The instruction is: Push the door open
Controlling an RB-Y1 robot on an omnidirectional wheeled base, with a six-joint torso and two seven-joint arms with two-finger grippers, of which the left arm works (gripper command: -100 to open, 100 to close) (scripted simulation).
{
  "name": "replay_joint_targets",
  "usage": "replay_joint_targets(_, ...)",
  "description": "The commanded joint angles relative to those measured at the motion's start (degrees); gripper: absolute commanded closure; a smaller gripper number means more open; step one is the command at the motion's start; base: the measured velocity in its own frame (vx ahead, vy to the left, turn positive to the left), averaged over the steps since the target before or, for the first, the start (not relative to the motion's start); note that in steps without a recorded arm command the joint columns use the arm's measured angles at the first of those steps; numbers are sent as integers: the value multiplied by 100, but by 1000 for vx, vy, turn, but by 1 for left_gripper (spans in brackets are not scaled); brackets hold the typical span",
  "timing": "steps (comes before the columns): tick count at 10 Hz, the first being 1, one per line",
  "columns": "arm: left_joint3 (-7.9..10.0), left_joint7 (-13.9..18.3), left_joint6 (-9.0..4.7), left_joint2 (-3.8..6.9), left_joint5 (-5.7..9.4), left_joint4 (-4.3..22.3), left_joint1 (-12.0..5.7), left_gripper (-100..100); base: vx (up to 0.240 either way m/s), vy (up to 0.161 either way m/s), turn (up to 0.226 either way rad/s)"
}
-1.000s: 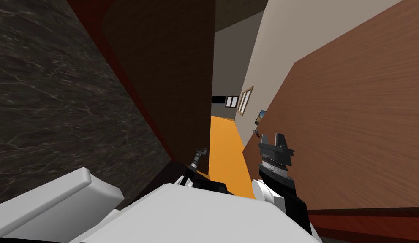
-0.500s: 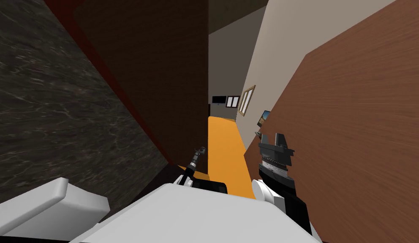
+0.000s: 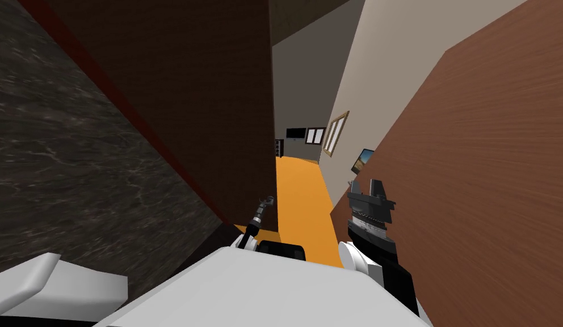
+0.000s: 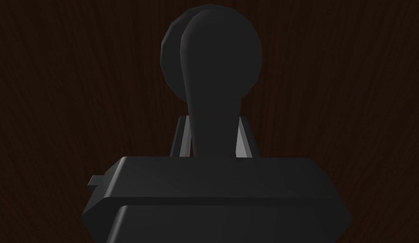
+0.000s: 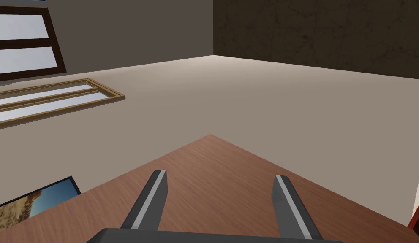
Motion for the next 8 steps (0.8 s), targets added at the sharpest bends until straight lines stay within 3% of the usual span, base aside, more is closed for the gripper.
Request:
replay_joint_targets(1,163,-29,62,75,62,-78,19,100,93,-61,48)
replay_joint_targets(8,667,-182,78,29,264,49,-102,100,144,-97,73)
